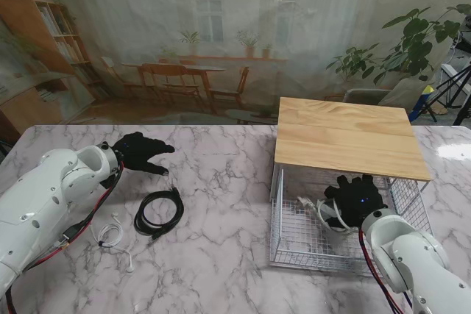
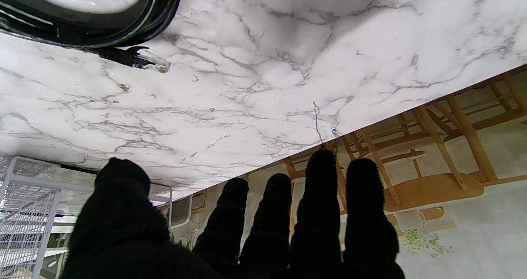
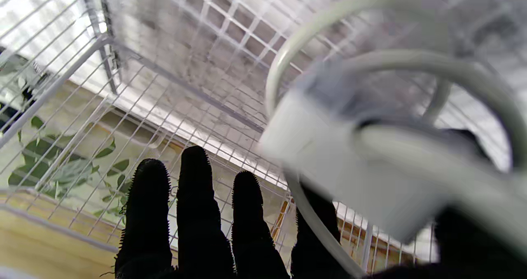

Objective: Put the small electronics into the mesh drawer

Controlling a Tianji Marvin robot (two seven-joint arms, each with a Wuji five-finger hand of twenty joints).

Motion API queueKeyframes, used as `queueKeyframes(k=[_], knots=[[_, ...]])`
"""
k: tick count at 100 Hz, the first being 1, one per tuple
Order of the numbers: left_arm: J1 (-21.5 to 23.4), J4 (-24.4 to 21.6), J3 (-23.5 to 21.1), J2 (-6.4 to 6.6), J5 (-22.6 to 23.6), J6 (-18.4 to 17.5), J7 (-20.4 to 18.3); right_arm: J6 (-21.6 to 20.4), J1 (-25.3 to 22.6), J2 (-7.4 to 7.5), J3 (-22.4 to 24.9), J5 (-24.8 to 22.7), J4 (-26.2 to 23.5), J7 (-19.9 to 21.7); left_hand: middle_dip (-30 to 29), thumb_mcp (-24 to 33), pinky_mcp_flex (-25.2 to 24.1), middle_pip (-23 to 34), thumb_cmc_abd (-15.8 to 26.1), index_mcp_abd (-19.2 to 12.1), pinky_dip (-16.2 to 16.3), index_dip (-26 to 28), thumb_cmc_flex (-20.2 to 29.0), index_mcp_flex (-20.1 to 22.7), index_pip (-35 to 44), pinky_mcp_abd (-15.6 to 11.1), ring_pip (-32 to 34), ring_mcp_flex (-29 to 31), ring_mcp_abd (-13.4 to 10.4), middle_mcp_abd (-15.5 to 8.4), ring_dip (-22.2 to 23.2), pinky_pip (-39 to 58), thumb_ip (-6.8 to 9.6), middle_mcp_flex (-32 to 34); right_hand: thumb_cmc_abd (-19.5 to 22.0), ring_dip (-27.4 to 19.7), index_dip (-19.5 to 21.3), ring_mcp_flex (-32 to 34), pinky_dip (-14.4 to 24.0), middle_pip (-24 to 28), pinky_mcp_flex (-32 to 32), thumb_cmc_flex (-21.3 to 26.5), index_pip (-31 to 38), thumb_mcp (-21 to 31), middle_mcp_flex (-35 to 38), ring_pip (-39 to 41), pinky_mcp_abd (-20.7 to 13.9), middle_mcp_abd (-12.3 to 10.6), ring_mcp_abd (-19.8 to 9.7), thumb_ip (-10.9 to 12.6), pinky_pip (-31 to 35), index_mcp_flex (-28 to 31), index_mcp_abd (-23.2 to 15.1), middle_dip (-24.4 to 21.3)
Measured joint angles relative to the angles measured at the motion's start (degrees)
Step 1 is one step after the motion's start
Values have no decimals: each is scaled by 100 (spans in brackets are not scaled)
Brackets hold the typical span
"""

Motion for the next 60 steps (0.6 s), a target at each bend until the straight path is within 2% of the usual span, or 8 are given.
queueKeyframes(k=[10, 15, 20, 26, 34, 48, 55, 60], knots=[[0, 0, 0, 1, 8, -3, 0, -168, -9, 21, 31, -177, -46, 204, 0, 0, 0, 0, 0, 0, 0, 0, 0, 0, 0, 0, 0, 0, 0, 0, 0, 0, 0, 0, -2, 0, -1024, -6, -10, -180, -64, 380, -966, 217, -4, 0, 24, -75, -15, -2, -120, -753, -443, -103], [0, 0, 0, 2, 13, -4, 0, -172, -16, 30, 35, -14, -62, 312, 0, 0, 0, 0, 0, 0, 0, 0, 1, 0, 0, 0, 0, 0, 0, 0, 0, 0, 0, 0, -119, 0, -1441, -7, -10, -189, -65, 476, -1352, 439, -11, 0, 25, -84, -19, -2, -153, -859, -423, -129], [0, 0, 0, 2, 15, -5, -1, -169, -27, 34, 36, 47, -65, 335, 0, 0, 0, 0, 0, 0, 0, 0, 1, 0, 0, 0, 0, 0, 0, 0, 0, 0, 0, 0, -231, 0, -1696, -73, -10, -198, -77, 490, -1923, 488, -61, 0, 27, -94, -29, 1, -166, -900, -103, -176], [0, 0, 1, 3, 19, -7, -1, -167, -39, 37, 36, -16, -65, 300, 0, 0, 0, 0, 0, 0, 0, 0, 1, 0, 0, 0, 0, 0, 0, 0, 0, 0, 0, 0, -326, 0, -1529, -73, -10, -275, -116, 167, -2777, 456, -171, 0, 31, -95, -43, 24, -226, -896, 548, -297], [0, 0, 4, 4, 22, -9, 0, -164, -46, 41, 34, -247, -34, 77, 0, 0, 0, 0, 0, 0, 0, 0, 1, 0, 0, 0, 0, 0, 0, 0, 0, 0, 0, 0, -317, 0, -1182, -73, -10, -328, -128, -350, -3069, -99, -171, 0, 34, -95, -60, 25, -239, -893, 1145, -366], [-6, 3, 13, 5, 31, -19, 8, -60, -42, 49, 0, -287, 48, -201, 0, 0, 0, 0, 0, 0, 0, 0, 1, 0, 0, 0, 0, 0, 0, 0, 0, 0, 0, 0, 105, 0, -1105, -73, -10, -407, -139, -1020, -3087, -319, -171, 0, 37, -73, -61, 65, -277, -893, 1499, -440], [-10, 3, 14, 6, 38, -28, 8, -40, -42, 49, -2, -284, 58, -180, 0, 0, 0, 0, 0, 0, 0, 0, 1, 0, 0, 0, 0, 0, -1, -1, 0, 0, 0, 0, 143, 0, -1104, -73, -10, -494, -139, -1000, -3218, -318, -183, 0, 41, -62, -61, 65, -278, -893, 1500, -521], [-12, 3, 14, 6, 43, -33, 9, -76, -43, 49, 16, -253, 54, -106, 0, 0, 0, 0, 0, 0, 0, 0, 1, 0, 0, 0, 0, 0, -1, -1, 0, -1, 0, 0, 139, 0, -1104, -73, 8, -537, -139, -525, -3225, -366, -242, 0, 52, -62, -61, 114, -293, -893, 1500, -578]])
